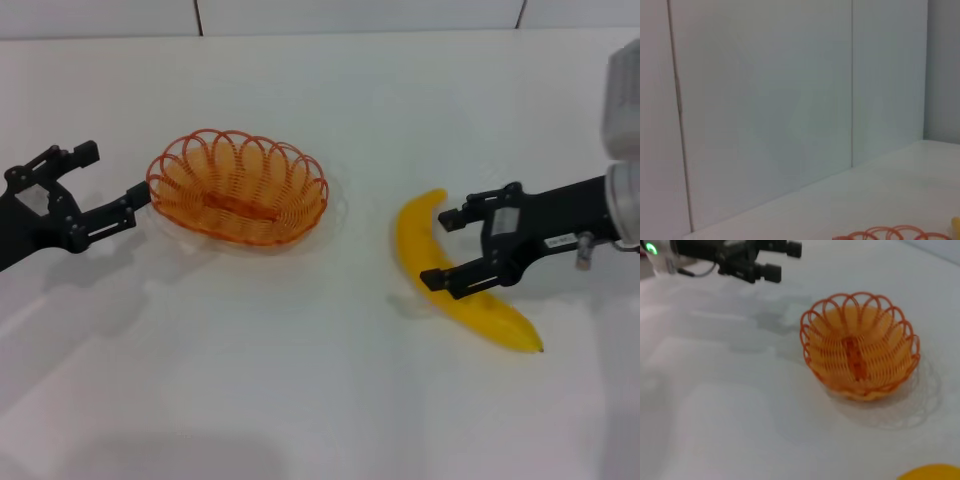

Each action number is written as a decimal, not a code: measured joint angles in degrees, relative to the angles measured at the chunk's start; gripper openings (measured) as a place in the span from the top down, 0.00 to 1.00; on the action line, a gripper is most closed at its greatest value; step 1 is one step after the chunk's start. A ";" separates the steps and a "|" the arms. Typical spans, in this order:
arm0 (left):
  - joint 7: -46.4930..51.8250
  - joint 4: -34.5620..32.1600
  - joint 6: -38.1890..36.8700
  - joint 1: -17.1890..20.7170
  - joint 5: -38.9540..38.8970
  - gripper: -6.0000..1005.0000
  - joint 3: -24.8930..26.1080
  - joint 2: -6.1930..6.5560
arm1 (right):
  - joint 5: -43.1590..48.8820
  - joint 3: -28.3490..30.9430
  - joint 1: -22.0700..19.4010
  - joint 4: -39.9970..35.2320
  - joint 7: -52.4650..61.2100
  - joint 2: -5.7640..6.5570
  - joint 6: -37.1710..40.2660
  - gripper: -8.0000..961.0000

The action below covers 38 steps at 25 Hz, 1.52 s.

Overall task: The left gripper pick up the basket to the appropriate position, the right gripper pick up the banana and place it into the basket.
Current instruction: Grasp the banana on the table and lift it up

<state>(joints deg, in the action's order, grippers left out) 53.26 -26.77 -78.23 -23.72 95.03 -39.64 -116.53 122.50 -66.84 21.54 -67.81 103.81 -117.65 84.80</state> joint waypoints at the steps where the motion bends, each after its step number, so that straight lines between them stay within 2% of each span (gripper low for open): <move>1: -0.04 0.01 0.01 0.10 0.05 0.12 0.00 0.02 | 0.43 -2.27 -0.53 -1.81 2.19 0.07 -0.56 0.09; 4: -0.20 0.03 0.02 0.34 0.15 0.12 0.00 0.03 | 3.43 -6.48 -0.89 -5.47 7.31 0.15 -1.24 0.09; 8: -0.53 0.05 0.09 0.32 0.27 0.12 0.00 -0.02 | 8.37 -9.06 -0.25 -6.00 12.46 0.14 -2.19 0.09; 18: -0.58 0.05 0.10 0.06 0.29 0.12 0.00 -0.11 | 11.67 -9.51 0.21 -5.35 14.92 0.14 -3.49 0.10; 24: -0.61 0.05 0.09 0.00 0.28 0.12 0.00 -0.19 | 12.08 -9.58 2.59 -1.07 15.25 0.40 -3.42 0.10; 38: -0.62 0.05 0.09 -0.10 0.24 0.12 0.00 -0.19 | 12.58 -9.62 4.78 3.01 15.29 0.50 -3.81 0.11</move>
<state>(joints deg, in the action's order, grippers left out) 52.64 -26.72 -78.13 -23.82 95.27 -39.64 -116.72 135.07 -76.46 26.32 -64.80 119.10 -117.15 80.99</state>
